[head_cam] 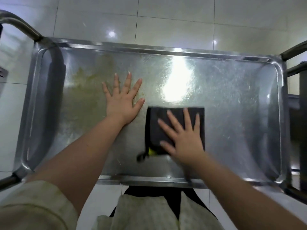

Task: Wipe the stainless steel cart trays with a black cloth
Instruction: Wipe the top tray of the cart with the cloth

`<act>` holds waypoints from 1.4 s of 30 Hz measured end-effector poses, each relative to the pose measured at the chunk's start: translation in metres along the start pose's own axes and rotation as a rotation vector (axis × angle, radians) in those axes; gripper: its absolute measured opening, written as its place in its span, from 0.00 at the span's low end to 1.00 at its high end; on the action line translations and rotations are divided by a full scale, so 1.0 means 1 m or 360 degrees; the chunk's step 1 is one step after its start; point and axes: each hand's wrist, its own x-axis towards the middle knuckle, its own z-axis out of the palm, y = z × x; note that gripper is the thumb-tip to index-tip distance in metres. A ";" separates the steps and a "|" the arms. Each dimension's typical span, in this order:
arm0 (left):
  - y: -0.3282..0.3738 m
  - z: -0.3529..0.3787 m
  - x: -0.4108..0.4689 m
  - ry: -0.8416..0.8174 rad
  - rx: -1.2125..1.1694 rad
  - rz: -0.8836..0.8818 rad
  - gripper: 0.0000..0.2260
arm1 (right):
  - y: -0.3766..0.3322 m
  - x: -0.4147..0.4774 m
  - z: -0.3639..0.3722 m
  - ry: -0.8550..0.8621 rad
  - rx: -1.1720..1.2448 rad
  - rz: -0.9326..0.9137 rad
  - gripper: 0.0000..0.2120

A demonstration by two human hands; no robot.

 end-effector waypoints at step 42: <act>-0.081 0.005 -0.036 0.0072 -0.0085 -0.0199 0.25 | -0.048 0.209 -0.042 -0.0050 -0.0006 0.0394 0.31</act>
